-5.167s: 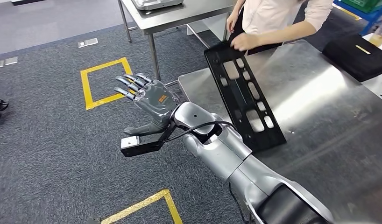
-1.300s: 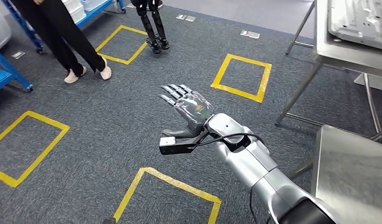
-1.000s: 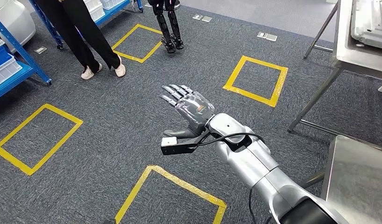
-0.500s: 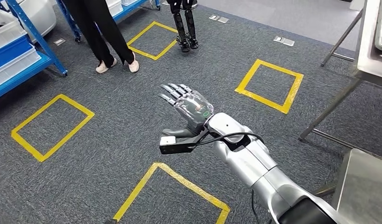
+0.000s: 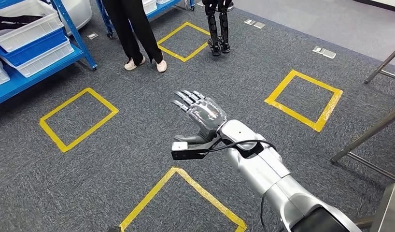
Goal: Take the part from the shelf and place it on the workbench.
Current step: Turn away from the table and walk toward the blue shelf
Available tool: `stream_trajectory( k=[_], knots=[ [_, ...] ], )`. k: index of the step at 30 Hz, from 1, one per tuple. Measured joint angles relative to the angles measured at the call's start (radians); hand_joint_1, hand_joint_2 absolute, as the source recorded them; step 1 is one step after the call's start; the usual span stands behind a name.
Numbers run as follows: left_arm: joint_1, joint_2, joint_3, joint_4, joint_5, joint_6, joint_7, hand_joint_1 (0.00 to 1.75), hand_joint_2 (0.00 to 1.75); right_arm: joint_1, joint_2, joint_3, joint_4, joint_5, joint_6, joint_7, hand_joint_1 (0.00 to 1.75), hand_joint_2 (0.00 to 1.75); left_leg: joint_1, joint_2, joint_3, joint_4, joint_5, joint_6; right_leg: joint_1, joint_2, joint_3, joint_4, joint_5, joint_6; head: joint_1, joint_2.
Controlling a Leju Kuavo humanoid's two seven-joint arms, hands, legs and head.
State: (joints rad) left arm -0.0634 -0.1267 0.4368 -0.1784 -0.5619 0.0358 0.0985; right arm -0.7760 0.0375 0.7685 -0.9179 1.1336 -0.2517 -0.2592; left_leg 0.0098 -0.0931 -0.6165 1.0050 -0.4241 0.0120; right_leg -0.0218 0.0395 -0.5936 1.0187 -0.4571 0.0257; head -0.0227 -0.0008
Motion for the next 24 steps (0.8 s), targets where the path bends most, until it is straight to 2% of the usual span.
stream_trajectory(
  k=[1,3,4,6,7,8,9,10,12,14,16,18,19,20,22,23,24],
  knots=[
    [0.001,0.001,0.0,0.0,-0.004,0.0,-0.001,0.0,0.0,0.001,0.0,0.0,0.007,-0.002,-0.004,0.0,0.0,0.0,0.004,-0.004,-0.002,-0.001,0.0,-0.006,-0.001,-0.007,0.001,-0.002,0.002,-0.008,0.0,0.0],
    [0.003,0.001,0.0,0.0,-0.011,-0.001,-0.005,0.0,0.0,0.003,0.003,-0.001,0.026,-0.004,-0.019,0.001,0.0,0.0,0.007,0.018,-0.015,0.025,-0.018,-0.017,-0.004,-0.02,0.006,-0.009,0.006,-0.023,-0.003,0.0],
    [0.002,0.001,0.0,0.0,-0.015,-0.002,-0.008,0.0,0.0,0.006,0.003,-0.003,0.038,-0.005,-0.03,0.001,0.0,0.0,0.008,0.038,-0.034,0.067,-0.043,-0.021,-0.005,-0.027,0.008,-0.012,0.007,-0.03,-0.006,0.0],
    [0.0,0.001,0.0,0.0,-0.021,-0.004,-0.012,0.0,0.0,0.022,0.002,-0.009,0.065,-0.007,-0.053,0.004,0.0,0.0,0.009,0.072,-0.1,0.198,-0.105,-0.027,0.0,-0.046,0.01,-0.013,0.005,-0.038,-0.011,0.0],
    [-0.001,0.001,0.0,0.0,-0.022,-0.004,-0.013,0.0,0.0,0.034,0.0,-0.013,0.076,-0.007,-0.06,0.005,0.0,0.0,0.01,0.078,-0.13,0.256,-0.124,-0.029,0.003,-0.055,0.011,-0.013,0.003,-0.04,-0.011,0.0],
    [0.0,0.001,0.0,0.0,-0.023,-0.005,-0.014,0.0,0.0,0.046,-0.002,-0.015,0.086,-0.007,-0.064,0.006,0.0,0.0,0.01,0.081,-0.147,0.284,-0.127,-0.03,0.005,-0.065,0.011,-0.012,0.002,-0.042,-0.011,0.0],
    [0.0,0.002,0.0,0.0,-0.023,-0.006,-0.014,0.0,0.0,0.055,-0.002,-0.018,0.093,-0.007,-0.067,0.007,0.0,0.0,0.01,0.084,-0.142,0.27,-0.11,-0.029,0.007,-0.072,0.011,-0.012,0.001,-0.043,-0.011,0.0],
    [0.0,0.003,0.0,0.0,-0.023,-0.007,-0.014,0.0,0.0,0.06,-0.002,-0.02,0.1,-0.006,-0.07,0.008,0.0,0.0,0.01,0.09,-0.117,0.22,-0.079,-0.026,0.008,-0.079,0.013,-0.012,0.0,-0.043,-0.011,0.0],
    [-0.002,0.007,0.0,0.0,-0.023,-0.01,-0.013,0.0,0.0,0.064,0.0,-0.026,0.111,-0.002,-0.074,0.012,0.0,0.0,0.003,0.124,-0.042,0.078,-0.019,-0.015,0.014,-0.09,0.016,-0.012,-0.003,-0.04,-0.011,0.0],
    [-0.004,0.009,0.0,0.0,-0.022,-0.014,-0.01,0.0,0.0,0.065,0.004,-0.031,0.122,0.005,-0.075,0.018,0.0,0.0,-0.006,0.146,-0.004,0.006,-0.003,-0.004,0.02,-0.1,0.019,-0.012,-0.008,-0.032,-0.01,0.0],
    [-0.005,0.009,0.002,0.0,-0.016,-0.015,-0.005,0.0,0.0,0.066,0.012,-0.034,0.134,0.012,-0.075,0.021,0.0,0.0,-0.009,0.132,-0.004,0.0,-0.004,0.003,0.023,-0.112,0.023,-0.015,-0.011,-0.024,-0.009,0.0],
    [-0.005,0.008,0.006,0.0,-0.007,-0.013,0.0,0.0,0.0,0.063,0.026,-0.042,0.15,0.014,-0.074,0.019,0.0,0.0,-0.004,0.117,0.002,-0.009,0.002,0.014,0.023,-0.1,0.014,0.009,-0.028,-0.018,-0.008,0.0],
    [-0.006,0.008,0.01,0.0,-0.002,-0.011,0.001,0.0,0.0,0.059,0.032,-0.046,0.161,0.014,-0.074,0.017,0.0,0.0,-0.001,0.109,0.006,-0.013,0.006,0.02,0.023,-0.084,-0.003,0.049,-0.049,-0.019,-0.007,0.0],
    [-0.007,0.007,0.014,0.0,0.003,-0.007,0.002,0.0,0.0,0.054,0.037,-0.051,0.176,0.014,-0.074,0.014,0.0,0.0,0.001,0.101,0.008,-0.015,0.008,0.024,0.02,-0.067,-0.033,0.111,-0.077,-0.022,-0.006,0.0],
    [-0.008,0.007,0.024,0.0,0.01,0.001,0.003,0.0,0.0,0.047,0.046,-0.058,0.212,0.01,-0.074,0.01,0.0,0.0,0.001,0.08,0.008,-0.015,0.008,0.027,0.016,-0.051,-0.1,0.251,-0.128,-0.025,-0.003,0.0],
    [-0.008,0.006,0.029,0.0,0.013,0.003,0.004,0.0,0.0,0.044,0.049,-0.064,0.231,0.007,-0.074,0.008,0.0,0.0,0.001,0.068,0.008,-0.014,0.008,0.027,0.015,-0.049,-0.121,0.288,-0.135,-0.02,-0.003,0.0],
    [-0.006,0.005,0.033,0.0,0.015,0.006,0.004,0.0,0.0,0.04,0.052,-0.07,0.249,0.002,-0.074,0.008,0.0,0.0,0.001,0.056,0.008,-0.014,0.007,0.026,0.012,-0.047,-0.122,0.283,-0.124,-0.012,-0.002,0.0]
  ],
)
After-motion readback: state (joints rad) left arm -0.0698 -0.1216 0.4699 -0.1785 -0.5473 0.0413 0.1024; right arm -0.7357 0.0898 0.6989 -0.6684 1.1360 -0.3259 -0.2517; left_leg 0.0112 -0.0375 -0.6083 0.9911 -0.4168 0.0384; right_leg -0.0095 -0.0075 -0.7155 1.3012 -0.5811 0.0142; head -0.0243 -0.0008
